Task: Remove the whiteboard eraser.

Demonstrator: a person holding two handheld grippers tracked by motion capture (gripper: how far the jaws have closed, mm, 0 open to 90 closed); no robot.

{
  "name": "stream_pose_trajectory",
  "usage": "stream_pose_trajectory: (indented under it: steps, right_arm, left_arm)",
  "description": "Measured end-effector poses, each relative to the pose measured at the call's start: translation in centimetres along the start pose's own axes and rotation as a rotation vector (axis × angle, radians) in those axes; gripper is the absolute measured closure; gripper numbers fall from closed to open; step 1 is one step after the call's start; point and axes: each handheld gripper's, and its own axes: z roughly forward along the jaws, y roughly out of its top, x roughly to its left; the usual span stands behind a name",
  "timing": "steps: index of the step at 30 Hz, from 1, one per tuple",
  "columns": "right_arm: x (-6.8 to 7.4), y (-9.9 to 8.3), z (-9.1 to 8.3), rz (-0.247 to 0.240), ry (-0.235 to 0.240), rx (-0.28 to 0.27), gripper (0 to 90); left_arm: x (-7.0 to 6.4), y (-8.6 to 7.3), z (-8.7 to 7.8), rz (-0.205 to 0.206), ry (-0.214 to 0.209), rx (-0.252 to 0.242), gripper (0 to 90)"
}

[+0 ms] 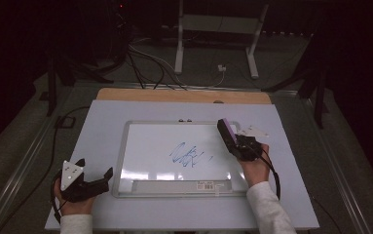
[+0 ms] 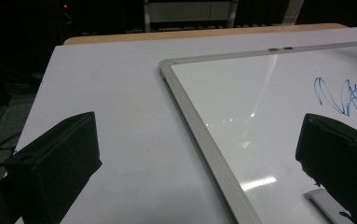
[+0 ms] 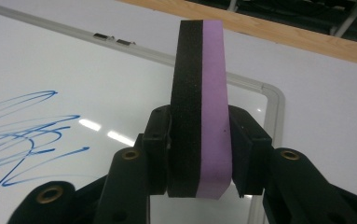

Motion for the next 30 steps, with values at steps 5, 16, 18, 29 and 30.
stream_pose_trajectory:
  steps: [5, 16, 18, 29, 30]
  right_arm:
    - [0.7, 0.0, 0.1, -0.031, -0.004, 0.002, 63.5]
    - [2.4, -0.1, 0.0, -0.121, -0.01, 0.004, 63.4]
    - [2.8, -0.1, 0.0, -0.137, -0.012, 0.004, 63.4]
    - [4.0, -0.2, 0.2, -0.189, -0.001, 0.01, 63.4]
    - [4.1, -0.2, 0.2, -0.193, -0.002, 0.009, 63.4]
  left_arm:
    - [0.0, 0.0, 0.0, 0.0, -0.002, 0.004, 0.6]
    - [-0.1, 0.0, 0.1, 0.001, -0.003, 0.011, 0.6]
    - [-0.1, 0.0, 0.1, 0.001, -0.003, 0.012, 0.6]
    - [-0.1, -0.1, 0.2, 0.002, -0.006, 0.017, 0.6]
    - [-0.1, -0.1, 0.2, 0.002, -0.006, 0.017, 0.6]
